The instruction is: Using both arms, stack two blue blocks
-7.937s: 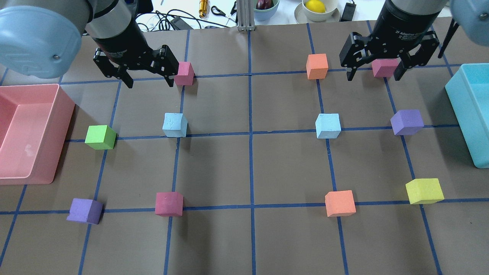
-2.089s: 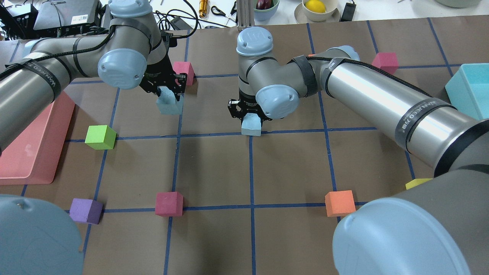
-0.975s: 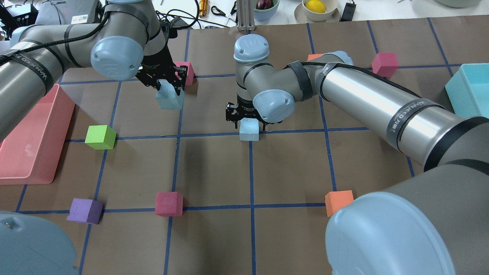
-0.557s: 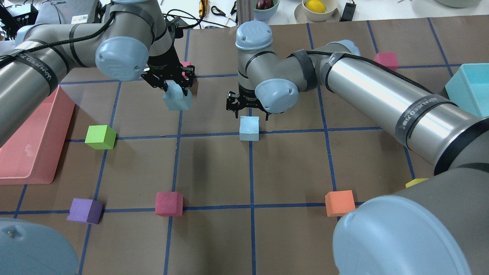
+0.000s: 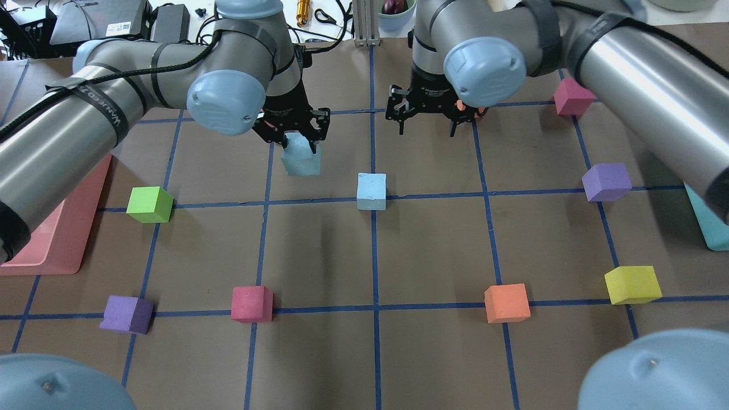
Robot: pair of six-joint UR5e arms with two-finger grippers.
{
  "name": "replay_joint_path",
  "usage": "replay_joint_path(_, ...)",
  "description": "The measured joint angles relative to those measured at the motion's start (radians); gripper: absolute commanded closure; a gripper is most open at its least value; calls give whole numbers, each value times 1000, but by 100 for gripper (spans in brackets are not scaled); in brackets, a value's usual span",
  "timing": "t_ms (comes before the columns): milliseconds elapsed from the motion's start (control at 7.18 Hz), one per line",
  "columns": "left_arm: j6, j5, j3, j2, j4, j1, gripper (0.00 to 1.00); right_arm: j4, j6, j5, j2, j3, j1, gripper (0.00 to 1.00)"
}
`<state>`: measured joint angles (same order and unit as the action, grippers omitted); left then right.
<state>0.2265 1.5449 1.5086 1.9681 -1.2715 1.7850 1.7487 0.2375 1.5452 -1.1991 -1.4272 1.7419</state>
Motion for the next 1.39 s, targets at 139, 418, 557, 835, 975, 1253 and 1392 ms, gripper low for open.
replay_joint_path(139,65,-25,-3,10,18,50,99,-54,-62,3,-46,-4,-36,0)
replay_joint_path(418,151,-43,-4,49,66,124,99,-98,-138,6,-134,-58,-84,0)
replay_joint_path(557,170,-44,-5,68,96,138,99,-98,-153,7,-176,-107,-96,0)
replay_joint_path(835,183,-43,-7,89,118,146,99,-91,-162,7,-250,-184,-103,0)
replay_joint_path(975,185,-43,-8,95,120,148,99,-92,-159,8,-263,-185,-104,0)
replay_joint_path(1253,184,-42,-4,98,121,149,91,-113,-159,24,-280,-162,-112,0)
replay_joint_path(1392,184,-41,1,99,121,149,71,-119,-173,26,-290,-158,-123,0)
